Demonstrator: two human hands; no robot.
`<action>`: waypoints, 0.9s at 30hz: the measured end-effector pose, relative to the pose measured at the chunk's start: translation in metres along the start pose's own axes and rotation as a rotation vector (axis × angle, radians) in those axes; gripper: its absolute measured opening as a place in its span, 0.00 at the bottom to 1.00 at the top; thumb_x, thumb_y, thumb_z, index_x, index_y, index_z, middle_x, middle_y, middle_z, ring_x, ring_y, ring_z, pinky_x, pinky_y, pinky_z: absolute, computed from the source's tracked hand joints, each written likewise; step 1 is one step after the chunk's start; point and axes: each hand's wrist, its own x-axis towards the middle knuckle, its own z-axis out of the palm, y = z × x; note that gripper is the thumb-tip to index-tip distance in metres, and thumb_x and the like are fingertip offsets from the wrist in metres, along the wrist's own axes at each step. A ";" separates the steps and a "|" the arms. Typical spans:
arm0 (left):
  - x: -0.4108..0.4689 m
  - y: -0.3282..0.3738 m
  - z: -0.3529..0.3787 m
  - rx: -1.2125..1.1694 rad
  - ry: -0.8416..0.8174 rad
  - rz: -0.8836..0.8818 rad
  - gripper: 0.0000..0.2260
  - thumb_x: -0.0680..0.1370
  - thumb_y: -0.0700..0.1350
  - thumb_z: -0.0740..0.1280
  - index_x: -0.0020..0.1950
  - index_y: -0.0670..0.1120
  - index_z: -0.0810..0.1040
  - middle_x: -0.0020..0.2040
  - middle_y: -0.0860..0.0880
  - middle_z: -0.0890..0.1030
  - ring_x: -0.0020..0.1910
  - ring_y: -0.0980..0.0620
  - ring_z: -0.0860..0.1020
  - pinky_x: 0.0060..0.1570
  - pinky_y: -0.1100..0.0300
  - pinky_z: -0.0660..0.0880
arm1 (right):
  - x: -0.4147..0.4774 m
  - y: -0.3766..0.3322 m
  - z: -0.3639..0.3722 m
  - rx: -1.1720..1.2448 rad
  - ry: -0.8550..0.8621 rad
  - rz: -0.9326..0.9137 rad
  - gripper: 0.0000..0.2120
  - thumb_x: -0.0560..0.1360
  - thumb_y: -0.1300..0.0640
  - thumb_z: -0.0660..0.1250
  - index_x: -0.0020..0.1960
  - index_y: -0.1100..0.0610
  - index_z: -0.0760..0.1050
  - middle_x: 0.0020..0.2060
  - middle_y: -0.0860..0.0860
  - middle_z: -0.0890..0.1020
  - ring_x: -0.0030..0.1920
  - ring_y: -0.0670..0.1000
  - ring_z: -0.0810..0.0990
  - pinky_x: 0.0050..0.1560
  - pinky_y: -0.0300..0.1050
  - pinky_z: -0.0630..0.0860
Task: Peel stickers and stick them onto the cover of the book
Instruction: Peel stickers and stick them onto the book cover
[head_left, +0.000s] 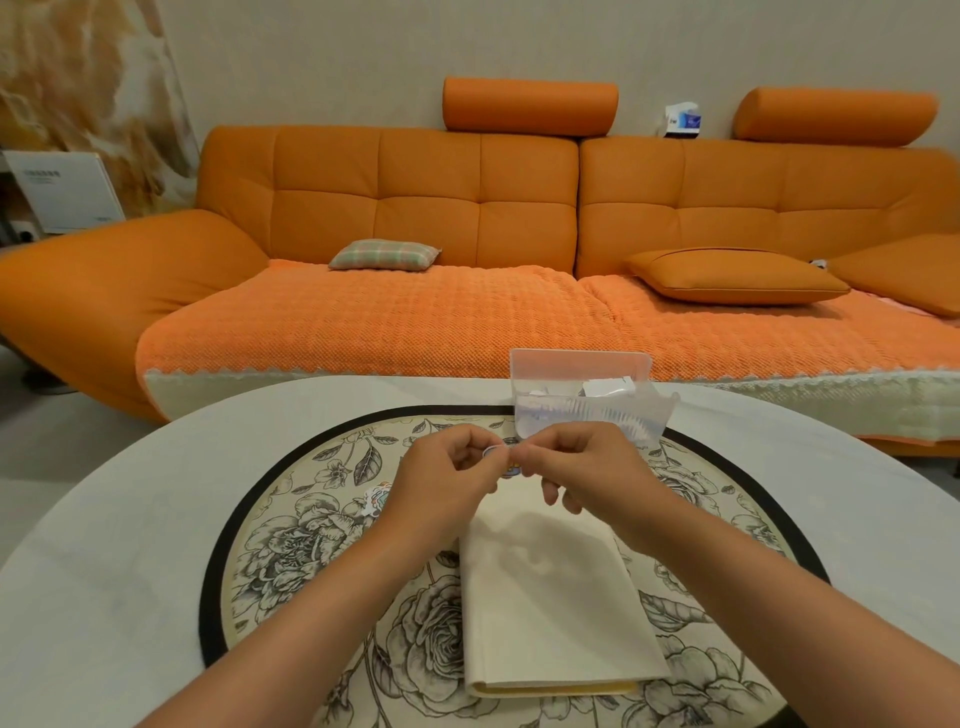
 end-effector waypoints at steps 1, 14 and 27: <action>0.000 0.001 0.000 -0.013 -0.002 0.005 0.04 0.77 0.45 0.72 0.42 0.51 0.83 0.37 0.51 0.85 0.36 0.54 0.82 0.37 0.63 0.75 | 0.000 0.000 -0.002 0.025 -0.023 0.026 0.06 0.72 0.54 0.77 0.43 0.57 0.86 0.37 0.59 0.83 0.31 0.48 0.75 0.28 0.40 0.68; 0.000 -0.001 0.002 -0.076 -0.003 0.001 0.04 0.78 0.45 0.72 0.43 0.51 0.83 0.37 0.52 0.85 0.35 0.57 0.81 0.35 0.67 0.74 | 0.000 0.002 0.002 -0.015 -0.011 -0.001 0.08 0.77 0.56 0.71 0.42 0.58 0.84 0.31 0.48 0.82 0.27 0.45 0.75 0.27 0.37 0.68; 0.000 0.004 -0.002 -0.072 -0.029 0.017 0.04 0.77 0.42 0.72 0.42 0.48 0.83 0.32 0.52 0.81 0.32 0.57 0.77 0.34 0.67 0.73 | 0.001 0.001 -0.007 -0.114 -0.111 -0.032 0.10 0.79 0.52 0.69 0.44 0.57 0.84 0.36 0.61 0.83 0.31 0.52 0.74 0.30 0.43 0.70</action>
